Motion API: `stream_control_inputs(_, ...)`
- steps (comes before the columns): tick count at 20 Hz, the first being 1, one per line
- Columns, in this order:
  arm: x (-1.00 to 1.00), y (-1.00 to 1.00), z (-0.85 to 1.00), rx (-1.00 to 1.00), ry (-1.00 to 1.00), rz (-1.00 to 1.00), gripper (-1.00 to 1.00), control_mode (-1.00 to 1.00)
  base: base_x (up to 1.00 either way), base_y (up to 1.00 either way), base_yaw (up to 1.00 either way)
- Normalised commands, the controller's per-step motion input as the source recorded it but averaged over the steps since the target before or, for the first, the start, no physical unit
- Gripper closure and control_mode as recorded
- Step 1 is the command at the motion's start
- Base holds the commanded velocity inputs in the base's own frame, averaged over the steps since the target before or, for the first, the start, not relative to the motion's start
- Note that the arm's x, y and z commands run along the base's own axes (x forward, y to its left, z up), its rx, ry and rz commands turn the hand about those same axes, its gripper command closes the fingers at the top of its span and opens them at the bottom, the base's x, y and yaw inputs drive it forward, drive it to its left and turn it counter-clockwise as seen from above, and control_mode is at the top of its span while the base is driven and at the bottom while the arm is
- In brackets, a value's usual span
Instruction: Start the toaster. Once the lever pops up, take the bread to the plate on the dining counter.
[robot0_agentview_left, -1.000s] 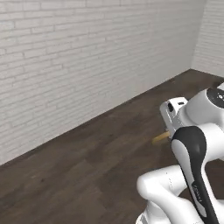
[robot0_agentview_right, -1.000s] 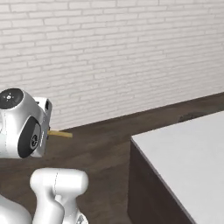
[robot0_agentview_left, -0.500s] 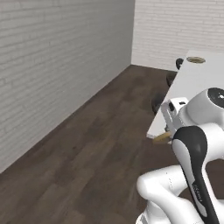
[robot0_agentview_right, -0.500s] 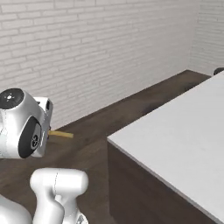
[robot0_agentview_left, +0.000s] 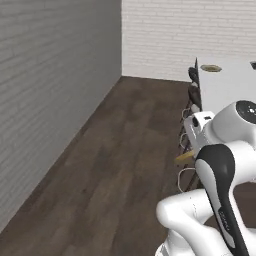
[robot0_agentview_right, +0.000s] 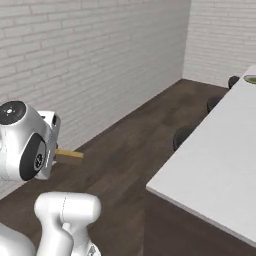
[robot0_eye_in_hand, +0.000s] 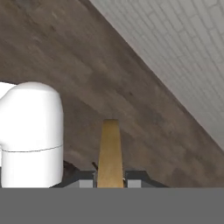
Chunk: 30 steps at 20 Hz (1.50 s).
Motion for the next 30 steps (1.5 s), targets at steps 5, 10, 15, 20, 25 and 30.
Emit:
stream_control_inputs(5, 0.00, 0.00, 0.00, 0.00, 0.00, 0.00, 1.00, 1.00, 0.94, 0.55, -0.39)
stream_control_inputs(10, 0.00, 0.00, 0.00, 0.00, 0.00, 0.00, 1.00, 1.00, 0.99, 0.45, -0.42)
stream_control_inputs(15, 0.00, 0.00, 0.00, 0.00, 0.00, 0.00, 1.00, 1.00, 1.00, 0.43, -0.42)
stream_control_inputs(20, 0.00, 0.00, 0.00, 0.00, 0.00, 0.00, 1.00, 1.00, 1.00, 0.44, -0.41)
stream_control_inputs(25, 0.00, 0.00, 0.00, 0.00, 0.00, 0.00, 1.00, 1.00, 1.00, 0.46, -0.39)
stream_control_inputs(30, 0.00, 0.00, 0.00, 0.00, 0.00, 0.00, 1.00, 1.00, 0.99, 0.45, -0.37)
